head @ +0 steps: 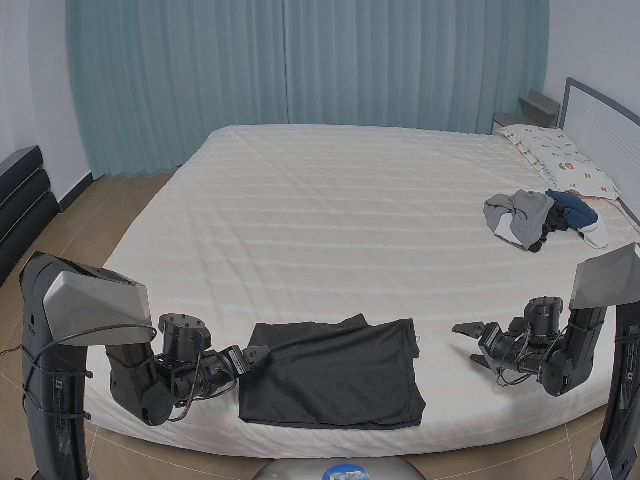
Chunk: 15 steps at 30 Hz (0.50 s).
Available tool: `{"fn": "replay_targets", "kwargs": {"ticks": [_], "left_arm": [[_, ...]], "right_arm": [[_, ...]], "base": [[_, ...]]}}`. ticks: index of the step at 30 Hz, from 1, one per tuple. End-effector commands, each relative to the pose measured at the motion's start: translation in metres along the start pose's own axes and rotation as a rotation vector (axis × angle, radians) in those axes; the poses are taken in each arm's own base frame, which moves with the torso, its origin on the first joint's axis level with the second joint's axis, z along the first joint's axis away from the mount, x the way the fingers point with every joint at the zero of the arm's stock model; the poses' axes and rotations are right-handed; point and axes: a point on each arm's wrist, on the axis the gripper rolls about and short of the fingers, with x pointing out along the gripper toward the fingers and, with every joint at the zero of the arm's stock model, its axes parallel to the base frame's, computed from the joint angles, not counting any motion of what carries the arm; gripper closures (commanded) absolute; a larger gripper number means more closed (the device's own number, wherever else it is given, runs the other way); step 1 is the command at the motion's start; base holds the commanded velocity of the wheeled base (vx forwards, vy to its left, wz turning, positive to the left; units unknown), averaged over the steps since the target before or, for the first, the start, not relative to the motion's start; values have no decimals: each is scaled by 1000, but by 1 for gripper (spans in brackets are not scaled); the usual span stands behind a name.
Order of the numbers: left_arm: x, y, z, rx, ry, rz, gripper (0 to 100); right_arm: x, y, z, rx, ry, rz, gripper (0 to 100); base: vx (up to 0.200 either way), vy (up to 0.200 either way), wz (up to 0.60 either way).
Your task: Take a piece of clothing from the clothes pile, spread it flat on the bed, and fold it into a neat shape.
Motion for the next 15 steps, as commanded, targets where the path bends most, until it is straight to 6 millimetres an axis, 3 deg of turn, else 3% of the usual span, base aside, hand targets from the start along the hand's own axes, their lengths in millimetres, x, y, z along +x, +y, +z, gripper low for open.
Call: {"fn": "replay_targets", "kwargs": {"ticks": [1,10,15], "left_arm": [[-2,-2,4,-24,-14,-8,0],[-13,-3,19,-72,-67,-8,0],[-30,-9,37,-59,-144,-23,0]], "right_arm": [[0,0,-1,0,3,-1,0],[5,1,-7,-12,-5,-22,0],[11,0,-12,-28,-38,-71,0]], "base": [[0,0,0],[0,0,0],[0,0,0]]}}
